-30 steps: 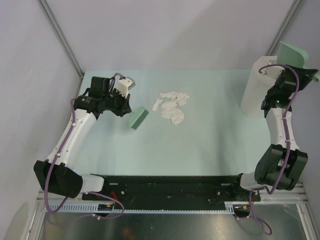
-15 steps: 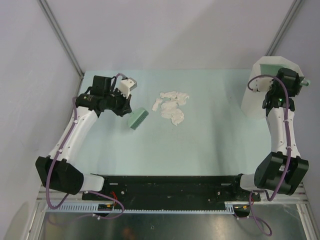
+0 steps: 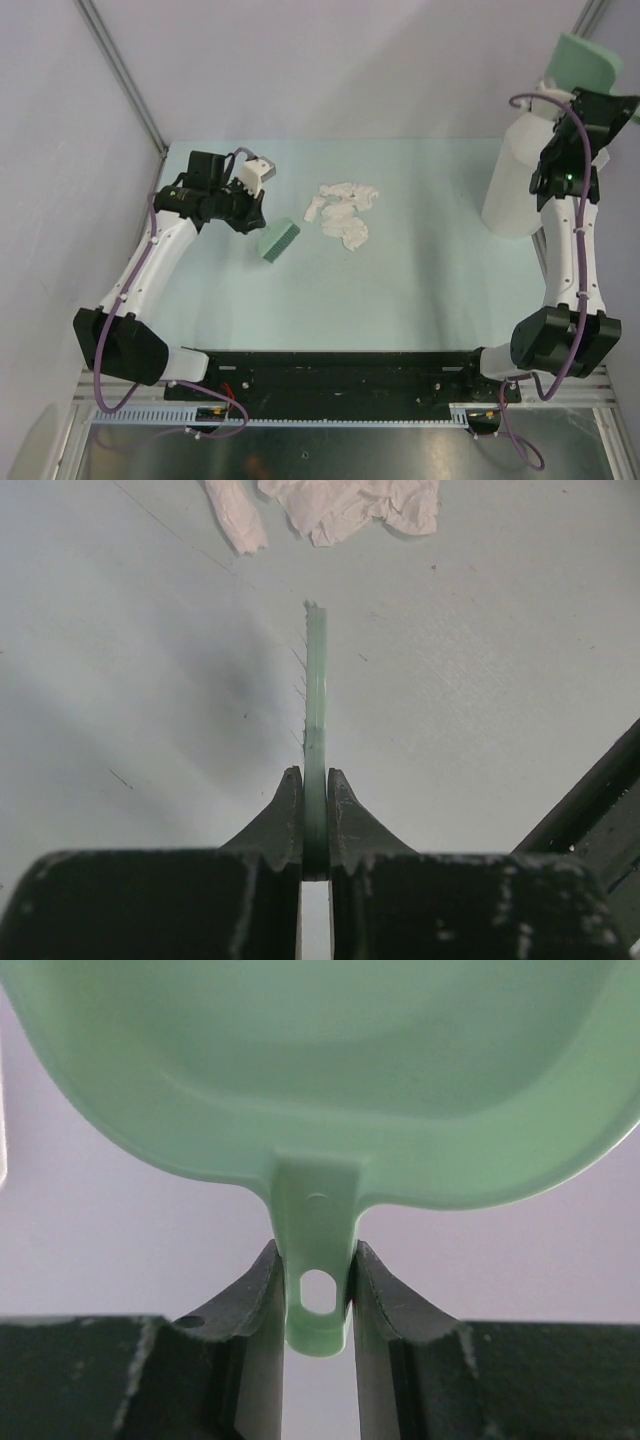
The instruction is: Sweep away the paper scraps from the table
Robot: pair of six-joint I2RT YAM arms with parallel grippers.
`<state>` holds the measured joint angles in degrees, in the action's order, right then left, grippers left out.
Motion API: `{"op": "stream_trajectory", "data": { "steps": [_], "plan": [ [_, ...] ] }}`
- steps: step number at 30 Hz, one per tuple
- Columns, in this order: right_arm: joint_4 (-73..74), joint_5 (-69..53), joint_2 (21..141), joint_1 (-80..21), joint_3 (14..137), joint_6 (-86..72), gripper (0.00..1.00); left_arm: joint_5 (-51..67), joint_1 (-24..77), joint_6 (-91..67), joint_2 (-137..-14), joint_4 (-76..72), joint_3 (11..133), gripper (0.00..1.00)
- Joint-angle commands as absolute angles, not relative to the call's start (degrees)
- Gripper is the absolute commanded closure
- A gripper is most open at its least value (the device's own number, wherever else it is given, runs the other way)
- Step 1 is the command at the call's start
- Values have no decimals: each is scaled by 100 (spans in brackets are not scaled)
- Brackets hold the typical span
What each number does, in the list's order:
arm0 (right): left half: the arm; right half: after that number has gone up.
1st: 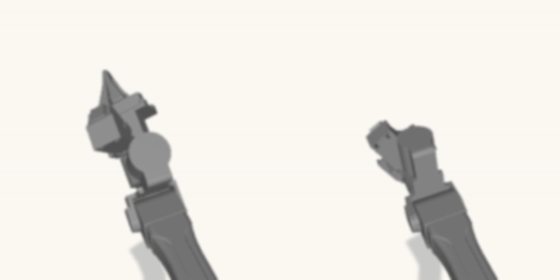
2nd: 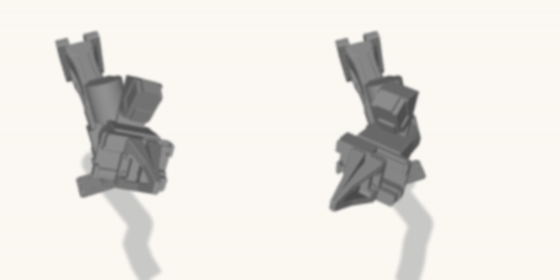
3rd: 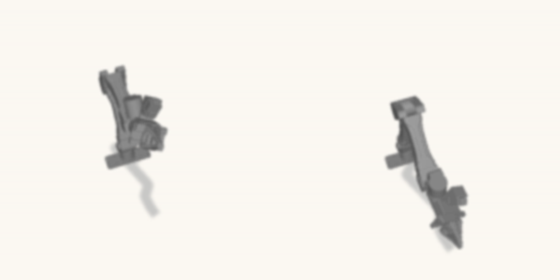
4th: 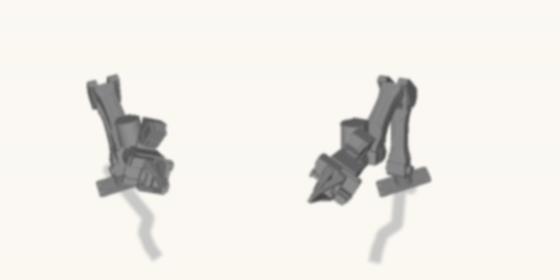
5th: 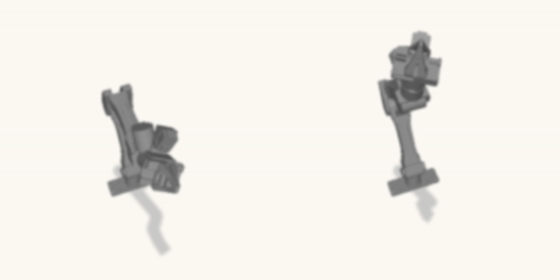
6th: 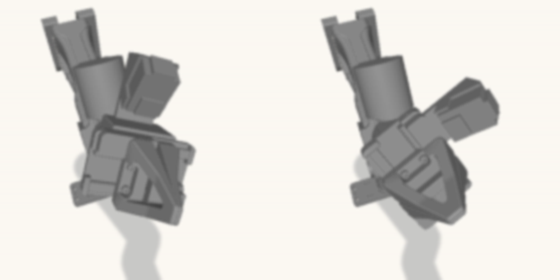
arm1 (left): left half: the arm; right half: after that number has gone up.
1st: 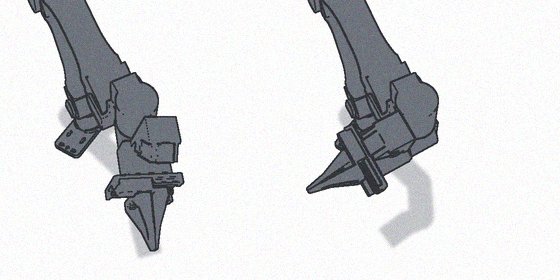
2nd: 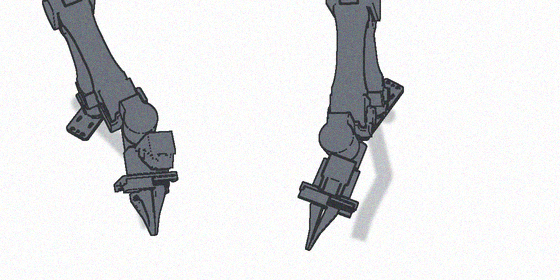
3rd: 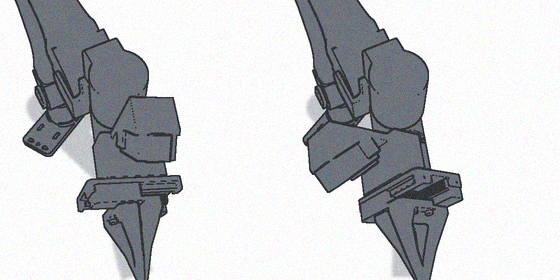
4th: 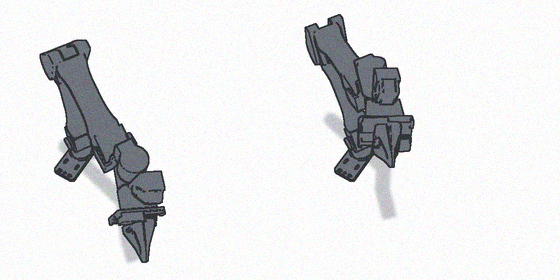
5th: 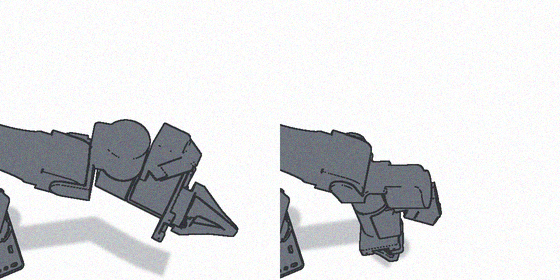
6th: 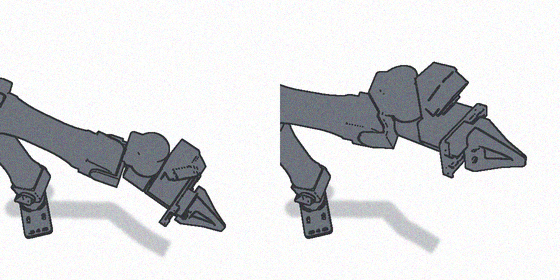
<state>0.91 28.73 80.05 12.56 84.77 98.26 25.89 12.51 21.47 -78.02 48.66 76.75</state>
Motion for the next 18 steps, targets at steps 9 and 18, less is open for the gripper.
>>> {"op": "stream_trajectory", "data": {
  "steps": [9,18],
  "plan": [
    [2753,4121,8534,-1374,10959,4902,100,2927,1266,1934,-7752,4816,7989,100],
    [4643,1340,8228,-2970,9522,276,100,2303,1266,1740,-7866,4808,8164,100]
  ]
}}
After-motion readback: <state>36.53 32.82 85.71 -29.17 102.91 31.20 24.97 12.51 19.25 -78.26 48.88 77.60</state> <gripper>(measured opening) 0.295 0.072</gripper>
